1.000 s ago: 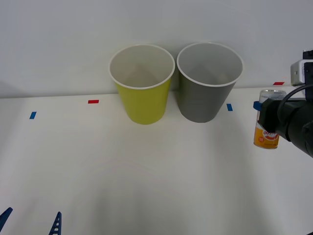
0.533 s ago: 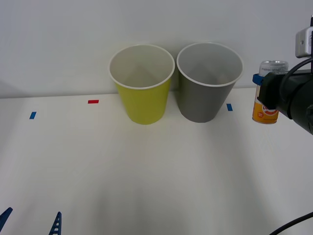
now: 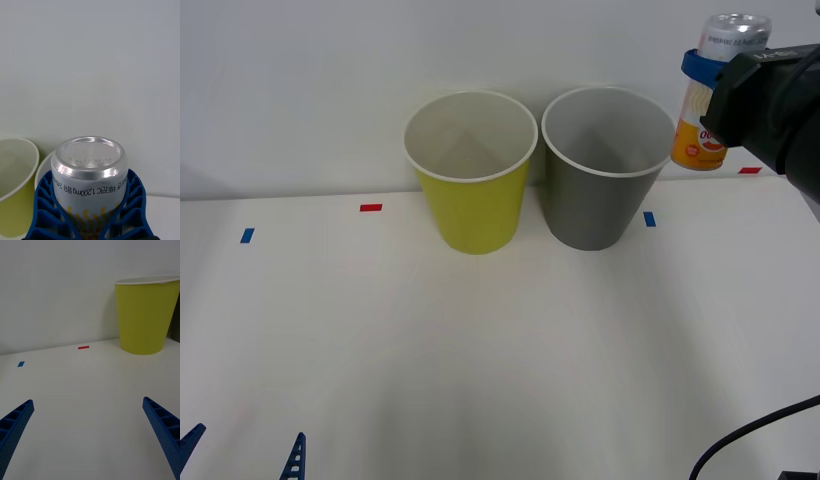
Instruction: Put cans in the gray bin and PET bottles in the light green bin.
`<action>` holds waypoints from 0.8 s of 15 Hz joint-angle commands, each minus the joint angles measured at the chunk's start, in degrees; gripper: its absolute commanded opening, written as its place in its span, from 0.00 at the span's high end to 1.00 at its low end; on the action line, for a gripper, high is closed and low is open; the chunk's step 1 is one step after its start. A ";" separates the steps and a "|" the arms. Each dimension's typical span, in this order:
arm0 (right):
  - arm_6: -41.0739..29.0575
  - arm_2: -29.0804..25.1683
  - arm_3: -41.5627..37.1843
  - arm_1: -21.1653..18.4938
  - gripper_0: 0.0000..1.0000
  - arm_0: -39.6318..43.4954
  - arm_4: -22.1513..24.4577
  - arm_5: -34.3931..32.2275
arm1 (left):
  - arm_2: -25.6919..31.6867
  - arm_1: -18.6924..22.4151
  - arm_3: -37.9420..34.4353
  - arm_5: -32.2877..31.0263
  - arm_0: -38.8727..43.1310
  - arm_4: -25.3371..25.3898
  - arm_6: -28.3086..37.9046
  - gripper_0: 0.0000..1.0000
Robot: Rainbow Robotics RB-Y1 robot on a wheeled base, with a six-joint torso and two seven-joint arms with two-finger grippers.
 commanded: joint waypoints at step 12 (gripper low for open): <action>1.28 6.27 28.91 -6.33 1.00 -5.19 -4.99 -33.25 | 0.00 0.00 0.00 0.00 0.00 0.00 0.00 0.00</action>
